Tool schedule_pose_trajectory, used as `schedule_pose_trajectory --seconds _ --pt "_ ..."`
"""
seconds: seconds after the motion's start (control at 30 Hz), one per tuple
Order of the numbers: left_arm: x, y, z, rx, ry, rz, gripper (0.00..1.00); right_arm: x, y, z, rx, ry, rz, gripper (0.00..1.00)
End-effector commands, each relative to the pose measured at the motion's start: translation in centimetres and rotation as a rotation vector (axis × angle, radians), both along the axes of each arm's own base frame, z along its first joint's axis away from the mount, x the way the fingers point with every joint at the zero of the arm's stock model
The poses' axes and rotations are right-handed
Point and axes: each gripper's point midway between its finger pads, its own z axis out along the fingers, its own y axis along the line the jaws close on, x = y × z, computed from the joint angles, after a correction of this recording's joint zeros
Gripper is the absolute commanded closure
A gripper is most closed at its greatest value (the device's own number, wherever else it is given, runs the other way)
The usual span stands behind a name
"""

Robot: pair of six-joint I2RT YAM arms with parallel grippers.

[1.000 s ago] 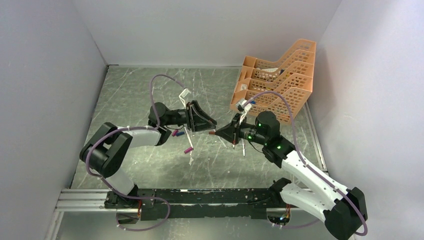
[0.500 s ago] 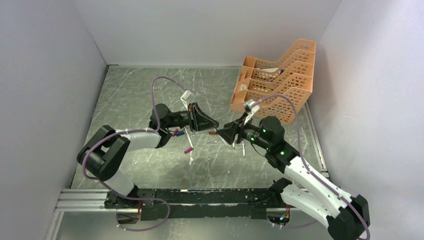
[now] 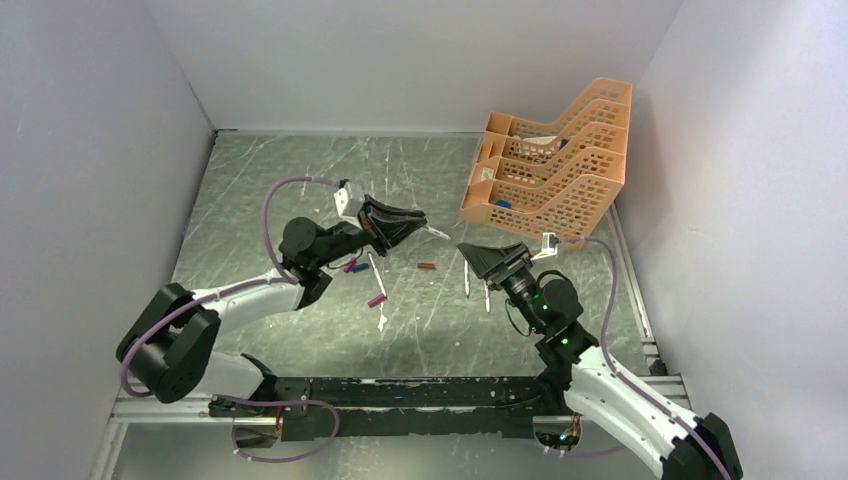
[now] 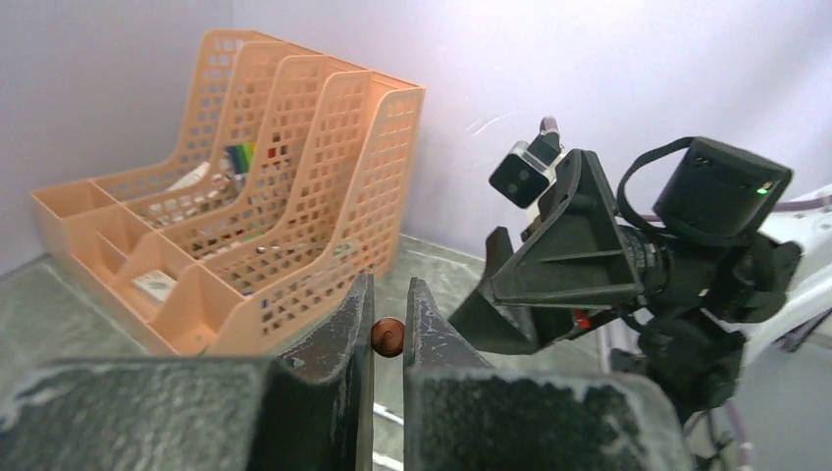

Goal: Insert the pens into the pen caps

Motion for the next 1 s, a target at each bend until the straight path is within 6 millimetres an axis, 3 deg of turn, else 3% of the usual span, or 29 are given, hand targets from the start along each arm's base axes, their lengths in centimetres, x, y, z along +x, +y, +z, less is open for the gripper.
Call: schedule_pose_trajectory --seconds 0.0,0.17,0.33,0.53,0.67,0.97 --pt "0.4 0.0 0.8 -0.014 -0.230 0.069 0.93 -0.5 -0.1 4.2 0.343 -0.024 0.046 0.32" --pt "-1.8 0.5 1.2 -0.097 -0.512 0.083 0.93 -0.4 1.0 5.5 0.413 -0.016 0.108 0.32" --pt "-2.3 -0.6 0.8 -0.077 -0.564 0.045 0.93 0.1 1.4 5.3 0.476 0.046 0.116 0.32" --pt "-2.8 -1.5 1.8 -0.006 -0.704 0.086 0.93 0.7 2.0 4.2 0.494 0.129 0.125 0.35" --pt "-3.4 -2.5 1.9 0.009 -0.728 0.061 0.93 0.8 2.3 4.0 0.545 0.154 0.152 0.40" --pt "-5.1 -5.1 0.1 0.089 -0.730 0.001 0.93 1.3 3.1 5.3 0.585 0.146 0.187 0.47"
